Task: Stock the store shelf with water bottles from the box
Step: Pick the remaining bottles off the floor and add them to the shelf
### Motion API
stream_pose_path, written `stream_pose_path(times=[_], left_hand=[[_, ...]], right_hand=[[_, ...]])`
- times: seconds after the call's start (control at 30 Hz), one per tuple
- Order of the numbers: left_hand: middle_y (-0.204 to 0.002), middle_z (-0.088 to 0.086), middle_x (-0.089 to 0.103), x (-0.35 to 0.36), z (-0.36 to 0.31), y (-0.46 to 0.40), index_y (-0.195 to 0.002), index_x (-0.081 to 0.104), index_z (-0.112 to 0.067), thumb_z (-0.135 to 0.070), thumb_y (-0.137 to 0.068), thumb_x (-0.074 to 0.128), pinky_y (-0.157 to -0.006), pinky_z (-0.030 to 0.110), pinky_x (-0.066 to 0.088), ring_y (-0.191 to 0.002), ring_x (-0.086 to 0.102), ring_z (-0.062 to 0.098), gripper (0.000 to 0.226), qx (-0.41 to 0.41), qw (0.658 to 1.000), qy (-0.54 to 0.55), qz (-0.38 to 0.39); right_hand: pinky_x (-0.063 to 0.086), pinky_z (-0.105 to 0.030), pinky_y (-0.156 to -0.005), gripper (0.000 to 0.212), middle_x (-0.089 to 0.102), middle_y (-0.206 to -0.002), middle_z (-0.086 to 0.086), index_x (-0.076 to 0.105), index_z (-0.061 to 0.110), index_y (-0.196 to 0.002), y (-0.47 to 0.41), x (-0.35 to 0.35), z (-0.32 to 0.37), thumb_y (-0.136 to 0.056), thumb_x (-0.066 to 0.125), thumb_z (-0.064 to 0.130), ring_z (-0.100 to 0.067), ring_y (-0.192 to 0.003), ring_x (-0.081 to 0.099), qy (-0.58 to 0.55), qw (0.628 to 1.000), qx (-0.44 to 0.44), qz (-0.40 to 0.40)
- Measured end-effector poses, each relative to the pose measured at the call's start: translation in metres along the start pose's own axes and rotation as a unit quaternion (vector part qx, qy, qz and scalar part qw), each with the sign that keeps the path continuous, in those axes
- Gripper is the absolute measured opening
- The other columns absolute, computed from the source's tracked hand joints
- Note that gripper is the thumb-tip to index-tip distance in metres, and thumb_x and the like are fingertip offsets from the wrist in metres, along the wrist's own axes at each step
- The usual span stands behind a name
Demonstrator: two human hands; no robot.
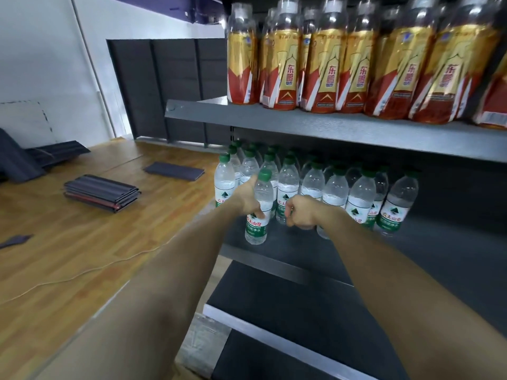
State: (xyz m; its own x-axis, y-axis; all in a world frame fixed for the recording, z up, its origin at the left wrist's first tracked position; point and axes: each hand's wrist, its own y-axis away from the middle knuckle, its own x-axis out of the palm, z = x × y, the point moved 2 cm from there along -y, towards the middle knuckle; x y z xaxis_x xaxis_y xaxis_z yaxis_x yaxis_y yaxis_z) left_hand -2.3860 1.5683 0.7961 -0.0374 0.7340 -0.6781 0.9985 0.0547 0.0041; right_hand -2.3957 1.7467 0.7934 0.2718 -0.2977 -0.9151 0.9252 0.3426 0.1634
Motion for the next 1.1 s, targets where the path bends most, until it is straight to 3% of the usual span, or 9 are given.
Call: stream_pose_path(times=[0.13, 0.23, 0.37, 0.43, 0.57, 0.67, 0.77, 0.93, 1.1], left_hand=[[-0.133, 0.012, 0.053, -0.022, 0.008, -0.018, -0.153, 0.019, -0.016, -0.004, -0.062, 0.091, -0.065, 0.037, 0.058, -0.100, 0.065, 0.034, 0.116, 0.000, 0.999, -0.023, 0.027], [-0.128, 0.008, 0.055, -0.028, 0.010, -0.025, -0.150, 0.022, -0.020, -0.013, -0.065, 0.091, -0.050, 0.026, 0.053, -0.105, 0.063, 0.033, 0.110, 0.004, 0.999, 0.002, 0.046], [-0.140, 0.003, 0.050, -0.028, 0.005, -0.031, -0.145, 0.032, -0.016, -0.015, -0.063, 0.092, -0.074, 0.031, 0.054, -0.118, 0.054, 0.027, 0.102, 0.022, 0.999, -0.005, 0.038], [-0.143, 0.005, 0.048, -0.027, 0.002, -0.035, -0.145, 0.033, -0.013, -0.010, -0.062, 0.092, -0.077, 0.032, 0.051, -0.119, 0.054, 0.028, 0.102, 0.027, 0.999, -0.007, 0.023], [-0.147, 0.014, 0.044, -0.032, 0.002, -0.042, -0.154, 0.013, -0.013, 0.001, -0.063, 0.089, -0.095, 0.038, 0.049, -0.132, 0.046, 0.034, 0.119, 0.033, 0.999, -0.023, -0.009], [-0.146, 0.017, 0.046, -0.043, 0.004, -0.046, -0.155, 0.010, -0.017, 0.002, -0.064, 0.087, -0.097, 0.039, 0.049, -0.128, 0.050, 0.035, 0.121, 0.050, 0.995, -0.089, -0.018], [-0.147, 0.016, 0.044, -0.052, 0.005, -0.050, -0.153, 0.022, -0.016, -0.004, -0.064, 0.089, -0.087, 0.038, 0.053, -0.118, 0.056, 0.035, 0.112, 0.069, 0.986, -0.152, -0.017], [-0.152, 0.016, 0.029, -0.051, -0.003, -0.055, -0.148, 0.034, -0.012, -0.011, -0.061, 0.092, -0.111, 0.040, 0.040, -0.130, 0.045, 0.036, 0.105, 0.114, 0.956, -0.267, -0.031], [-0.140, 0.020, 0.039, -0.050, -0.004, -0.062, -0.139, 0.044, -0.007, -0.006, -0.066, 0.087, -0.103, 0.041, 0.047, -0.122, 0.050, 0.036, 0.084, 0.133, 0.922, -0.361, -0.043]], right_hand=[[0.060, -0.043, -0.076, 0.017, 0.069, -0.089, -0.006, 0.066, 0.022, -0.085, -0.025, -0.002, 0.013, -0.072, 0.070, 0.013, -0.028, -0.086, 0.070, 0.011, 1.000, 0.009, -0.004], [0.061, -0.041, -0.075, 0.017, 0.069, -0.091, -0.005, 0.066, 0.019, -0.087, -0.036, -0.006, 0.020, -0.073, 0.072, 0.010, -0.025, -0.084, 0.070, 0.030, 1.000, 0.010, -0.004], [0.051, -0.029, -0.065, 0.015, 0.066, -0.093, -0.006, 0.066, 0.013, -0.098, -0.045, -0.012, 0.026, -0.084, 0.072, 0.014, -0.020, -0.081, 0.063, 0.039, 0.999, 0.007, 0.001], [0.047, -0.028, -0.062, 0.016, 0.064, -0.087, -0.003, 0.065, 0.012, -0.102, -0.048, -0.013, 0.029, -0.087, 0.070, 0.013, -0.019, -0.076, 0.060, 0.040, 0.999, 0.009, 0.001], [0.051, -0.030, -0.068, 0.015, 0.065, -0.087, -0.004, 0.065, 0.015, -0.101, -0.054, -0.011, 0.034, -0.086, 0.068, 0.015, -0.019, -0.076, 0.061, 0.044, 0.999, 0.009, -0.001], [0.048, -0.028, -0.064, 0.015, 0.064, -0.090, -0.003, 0.065, 0.015, -0.101, -0.059, -0.012, 0.036, -0.086, 0.070, 0.015, -0.017, -0.076, 0.060, 0.048, 0.999, 0.007, -0.004], [0.047, -0.029, -0.065, 0.015, 0.063, -0.090, -0.004, 0.066, 0.013, -0.102, -0.063, -0.013, 0.037, -0.087, 0.070, 0.015, -0.017, -0.075, 0.058, 0.048, 0.999, 0.007, -0.006], [0.056, -0.037, -0.083, 0.011, 0.067, -0.097, -0.006, 0.067, 0.017, -0.097, -0.070, -0.012, 0.042, -0.086, 0.069, 0.016, -0.023, -0.089, 0.066, 0.048, 0.999, 0.006, -0.007], [0.055, -0.039, -0.088, 0.010, 0.067, -0.098, -0.006, 0.067, 0.015, -0.096, -0.078, -0.010, 0.050, -0.086, 0.068, 0.013, -0.023, -0.091, 0.066, 0.045, 0.999, 0.000, -0.006]])
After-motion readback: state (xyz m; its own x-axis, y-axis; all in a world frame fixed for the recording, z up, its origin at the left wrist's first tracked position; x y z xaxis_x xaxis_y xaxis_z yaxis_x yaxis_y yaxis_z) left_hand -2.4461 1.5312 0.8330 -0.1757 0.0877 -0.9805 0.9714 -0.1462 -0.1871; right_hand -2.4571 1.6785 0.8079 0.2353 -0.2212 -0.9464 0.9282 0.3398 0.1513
